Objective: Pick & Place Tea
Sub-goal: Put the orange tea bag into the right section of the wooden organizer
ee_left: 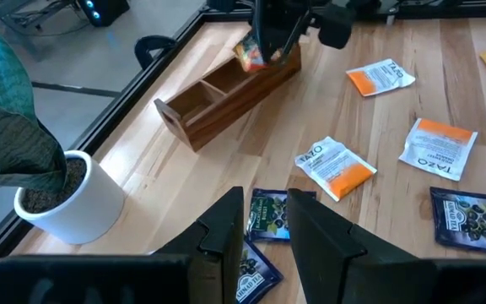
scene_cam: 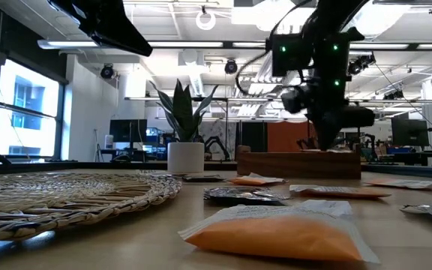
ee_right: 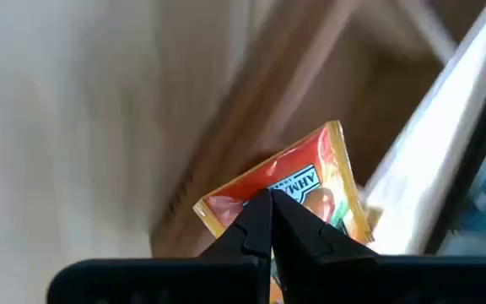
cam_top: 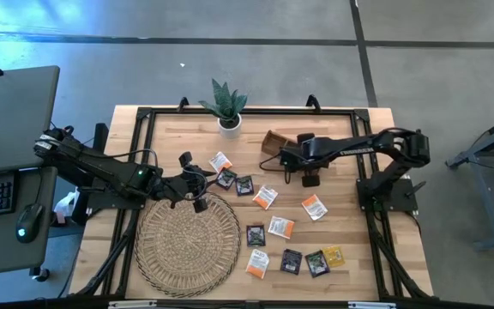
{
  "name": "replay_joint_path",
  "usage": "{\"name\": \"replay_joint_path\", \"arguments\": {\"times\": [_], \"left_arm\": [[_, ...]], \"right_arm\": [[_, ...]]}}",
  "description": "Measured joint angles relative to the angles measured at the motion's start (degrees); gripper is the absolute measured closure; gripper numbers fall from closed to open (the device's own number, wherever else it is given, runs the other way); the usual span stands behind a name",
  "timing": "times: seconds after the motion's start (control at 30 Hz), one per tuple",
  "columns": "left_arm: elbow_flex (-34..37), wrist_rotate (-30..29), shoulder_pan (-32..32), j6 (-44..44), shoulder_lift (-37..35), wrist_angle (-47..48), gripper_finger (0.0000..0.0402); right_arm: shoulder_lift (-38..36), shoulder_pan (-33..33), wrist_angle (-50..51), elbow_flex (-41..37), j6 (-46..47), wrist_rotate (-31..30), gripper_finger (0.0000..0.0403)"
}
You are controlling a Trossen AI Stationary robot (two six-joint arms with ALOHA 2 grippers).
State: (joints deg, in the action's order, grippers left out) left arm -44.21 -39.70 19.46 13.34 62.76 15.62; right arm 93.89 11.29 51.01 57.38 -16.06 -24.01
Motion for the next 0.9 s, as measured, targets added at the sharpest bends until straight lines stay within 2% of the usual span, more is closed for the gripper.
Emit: {"name": "replay_joint_path", "arguments": {"times": [0.23,0.5,0.6,0.77,0.9], "left_arm": [[0.00,-0.02,0.01,0.00,0.00,0.00,0.0310],[0.00,-0.04,0.01,0.00,0.00,0.00,0.0310],[0.00,-0.04,0.00,0.00,0.00,0.00,0.0310],[0.00,-0.02,0.00,0.00,0.00,0.00,0.0310],[0.00,-0.02,0.00,-0.01,0.00,0.00,0.0310]], "right_arm": [[0.28,0.04,6.66,-0.15,-0.47,-5.37,0.0402],[0.26,-0.05,6.02,-0.14,-3.34,-12.28,0.0403],[0.26,-0.67,5.64,0.88,-2.88,-10.83,0.0403],[0.22,-0.96,-0.69,1.16,-2.55,0.15,0.0403],[0.22,-0.67,-2.65,-1.53,-4.76,-1.89,0.0403]]}}
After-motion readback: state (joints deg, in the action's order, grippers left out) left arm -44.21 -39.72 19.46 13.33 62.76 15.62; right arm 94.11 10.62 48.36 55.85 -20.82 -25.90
